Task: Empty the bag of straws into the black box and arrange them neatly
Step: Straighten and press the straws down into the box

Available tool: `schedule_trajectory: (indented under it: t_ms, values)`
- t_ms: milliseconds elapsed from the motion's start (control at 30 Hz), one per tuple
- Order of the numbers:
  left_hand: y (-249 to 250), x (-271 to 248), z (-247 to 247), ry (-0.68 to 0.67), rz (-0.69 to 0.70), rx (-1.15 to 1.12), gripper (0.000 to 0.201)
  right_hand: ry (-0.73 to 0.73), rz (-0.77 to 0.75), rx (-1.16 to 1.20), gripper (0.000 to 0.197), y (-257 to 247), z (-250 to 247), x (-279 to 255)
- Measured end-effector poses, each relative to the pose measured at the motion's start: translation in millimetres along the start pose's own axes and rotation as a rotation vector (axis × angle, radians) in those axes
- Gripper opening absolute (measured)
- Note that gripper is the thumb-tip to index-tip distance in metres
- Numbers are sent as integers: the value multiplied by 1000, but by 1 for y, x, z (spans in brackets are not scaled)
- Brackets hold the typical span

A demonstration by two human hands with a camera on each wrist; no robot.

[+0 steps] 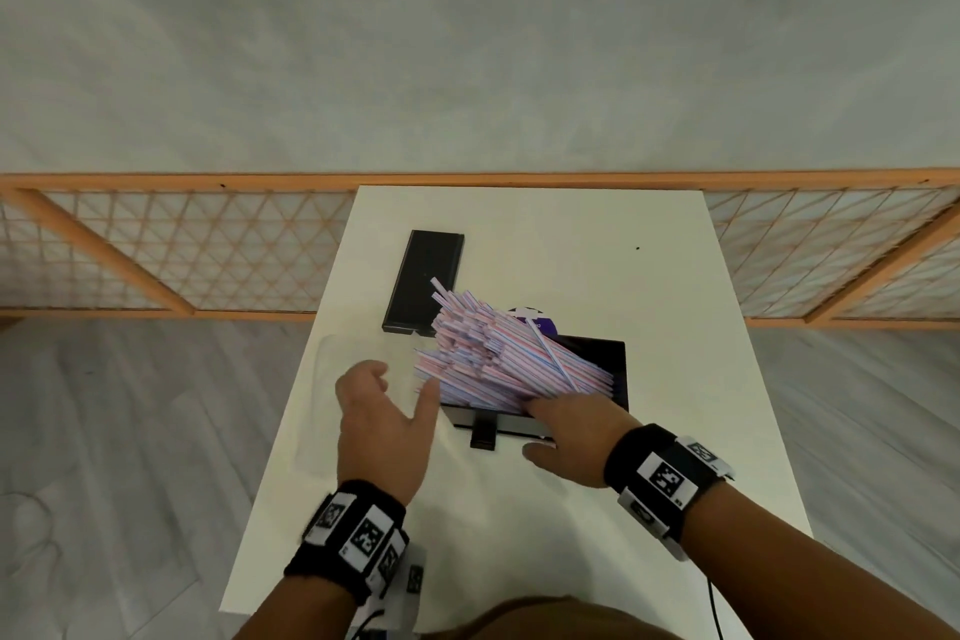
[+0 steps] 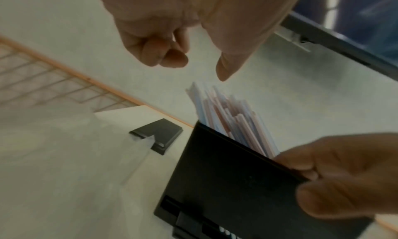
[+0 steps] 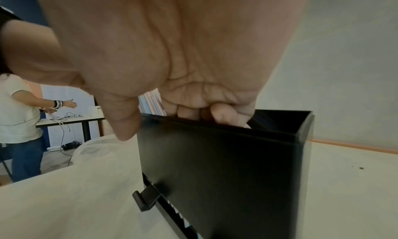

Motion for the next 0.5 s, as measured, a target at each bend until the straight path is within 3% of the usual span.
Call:
schedule_trajectory:
  t_ms: [100,167,267,333,500]
  values:
    - [-22,10,15,-144,-189,-49,82,-3,14,23,48,-2,1,2]
    - [-26,14,32,-254,-222,-125,84,-2,20,50,42,-1,1,3]
    - [-24,18,55,-384,-208,-203,54,48,27,114,27,3,-1,2]
    - [-22,21,62,-404,-189,-207,30,74,35,157,28,4,-2,0]
    - [-25,17,58,-353,-161,-182,20,189,83,304,33,8,-7,-6]
Point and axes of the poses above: each hand's wrist, its own x-axis towards the middle knuckle, its own z-axis out of the palm, y = z × x, the point moved 8 cm from there along x, towards the middle knuckle, and after that the axes turned 5 degrees about y, right-handed, at the moved point
